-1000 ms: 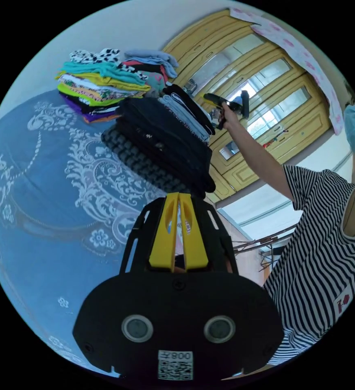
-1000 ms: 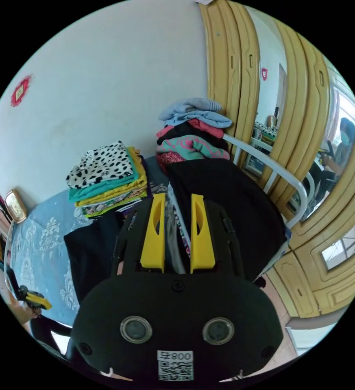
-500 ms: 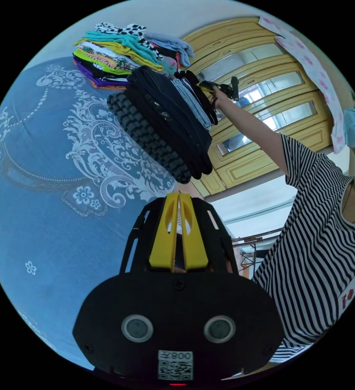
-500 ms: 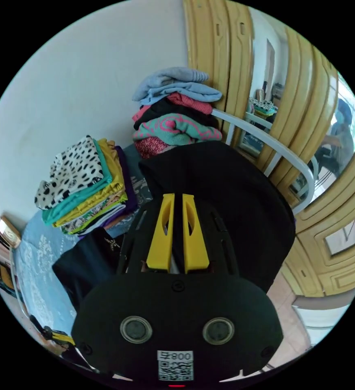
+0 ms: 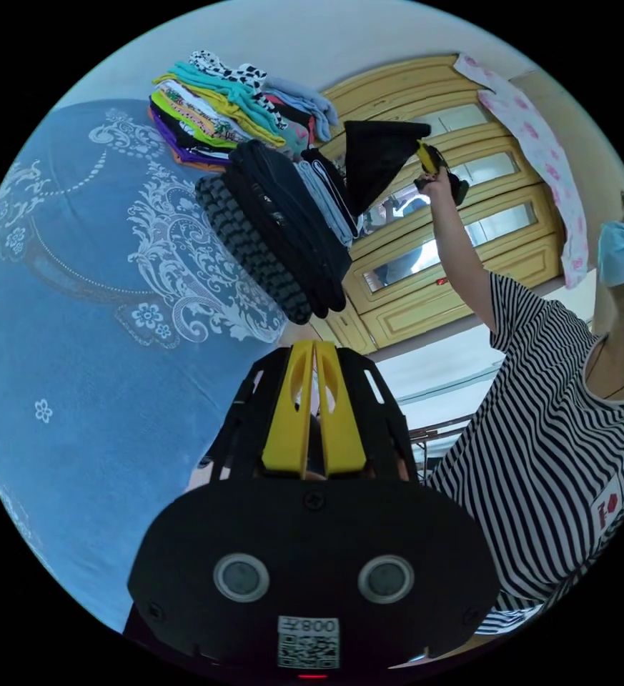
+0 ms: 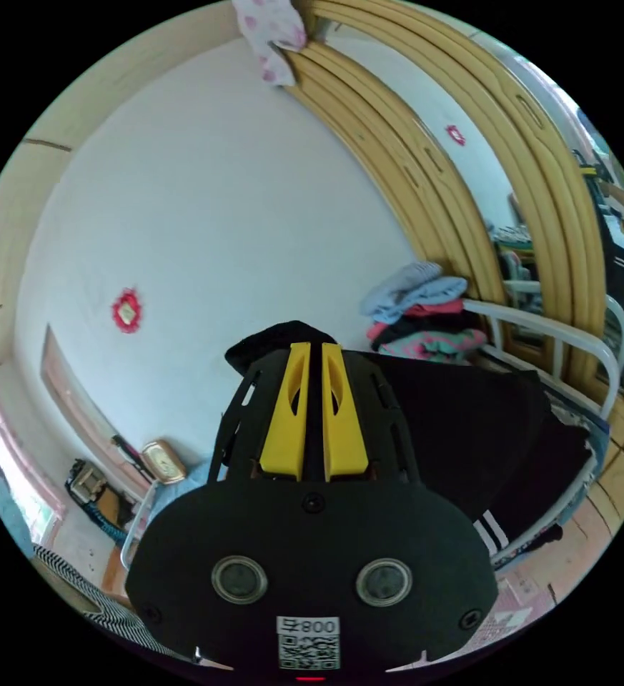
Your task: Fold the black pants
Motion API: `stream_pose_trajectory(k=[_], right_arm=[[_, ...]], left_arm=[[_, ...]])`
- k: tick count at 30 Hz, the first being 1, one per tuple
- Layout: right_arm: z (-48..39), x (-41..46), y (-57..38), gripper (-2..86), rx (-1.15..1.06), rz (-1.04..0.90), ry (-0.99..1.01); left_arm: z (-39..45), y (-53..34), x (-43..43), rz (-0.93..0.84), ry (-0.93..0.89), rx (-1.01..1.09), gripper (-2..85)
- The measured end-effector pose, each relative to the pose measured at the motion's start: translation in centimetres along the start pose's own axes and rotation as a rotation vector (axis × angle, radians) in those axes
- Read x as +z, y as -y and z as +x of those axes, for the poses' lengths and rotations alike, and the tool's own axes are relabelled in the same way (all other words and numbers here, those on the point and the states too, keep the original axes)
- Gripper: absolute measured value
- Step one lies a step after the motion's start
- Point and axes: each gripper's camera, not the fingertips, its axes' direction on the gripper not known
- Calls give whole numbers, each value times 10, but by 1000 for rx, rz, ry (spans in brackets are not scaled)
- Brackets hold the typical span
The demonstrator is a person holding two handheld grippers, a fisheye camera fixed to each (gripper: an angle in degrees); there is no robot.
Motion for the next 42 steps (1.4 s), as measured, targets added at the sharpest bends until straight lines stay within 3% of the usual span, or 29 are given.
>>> stream_pose_trajectory(k=[15, 21, 26, 30, 34, 42], right_arm=[[-351, 2, 97, 21, -248, 32, 565], [-479, 26, 77, 20, -292, -49, 700], [-572, 89, 15, 19, -229, -220, 881], [-636, 129, -35, 19, -207, -342, 974], [-711, 151, -79, 18, -269, -431, 996], [-783, 172, -119, 16, -313, -503, 936]], left_arm=[[166, -23, -295, 260, 88, 129, 18], [237, -50, -436, 424, 231, 151, 101], [329, -78, -544, 541, 463, 263, 148], [365, -100, -590, 504, 476, 279, 118], [382, -133, -639, 483, 503, 191, 26], [411, -188, -756, 579, 466, 88, 4]])
